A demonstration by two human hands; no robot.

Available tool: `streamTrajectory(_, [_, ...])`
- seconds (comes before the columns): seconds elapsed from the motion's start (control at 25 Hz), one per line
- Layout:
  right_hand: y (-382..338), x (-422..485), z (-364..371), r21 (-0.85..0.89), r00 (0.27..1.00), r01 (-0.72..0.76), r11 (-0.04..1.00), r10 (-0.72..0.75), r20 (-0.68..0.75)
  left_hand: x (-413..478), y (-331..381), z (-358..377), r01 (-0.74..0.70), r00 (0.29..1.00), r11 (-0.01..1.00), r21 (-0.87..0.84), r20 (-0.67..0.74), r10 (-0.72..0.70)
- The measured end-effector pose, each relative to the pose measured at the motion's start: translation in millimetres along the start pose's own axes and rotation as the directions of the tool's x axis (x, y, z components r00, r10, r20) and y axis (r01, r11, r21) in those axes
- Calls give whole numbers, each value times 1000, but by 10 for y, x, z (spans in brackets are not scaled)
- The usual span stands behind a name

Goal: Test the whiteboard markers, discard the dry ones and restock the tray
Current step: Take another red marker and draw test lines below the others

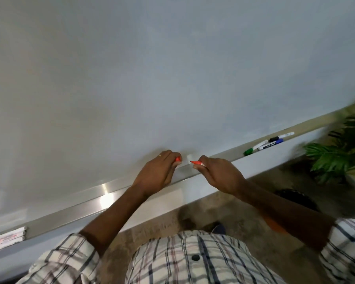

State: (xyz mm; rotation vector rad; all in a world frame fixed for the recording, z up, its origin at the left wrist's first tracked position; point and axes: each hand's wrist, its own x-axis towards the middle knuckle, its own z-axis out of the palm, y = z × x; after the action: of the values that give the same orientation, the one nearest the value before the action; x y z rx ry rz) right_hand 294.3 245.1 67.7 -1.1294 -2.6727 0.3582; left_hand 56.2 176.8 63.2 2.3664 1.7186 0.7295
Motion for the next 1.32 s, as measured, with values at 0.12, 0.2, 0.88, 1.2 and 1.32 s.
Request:
streamTrajectory(0.12, [-235, 83, -290, 165, 995, -12, 986, 28, -96, 20, 171, -173, 31, 993, 992, -121, -107, -44])
streamTrajectory(0.2, [-377, 157, -502, 273, 982, 21, 962, 32, -189, 62, 300, -306, 57, 975, 974, -220, -196, -101])
streamTrajectory(0.88, [-1299, 747, -2005, 564, 746, 486, 668, 19, -666, 894, 869, -2914, -236, 659, 969, -69, -744, 107])
streamTrajectory(1.2, [-1602, 1035, -2291, 297, 479, 662, 688, -84, -874, 1220, 596, -3467, 329, 607, 770, 546, -747, 271])
streamTrajectory(1.32, [-1741, 1120, -2218, 282, 434, 650, 706, -39, -900, 1244, 551, -3412, 432, 619, 674, 600, -740, 263])
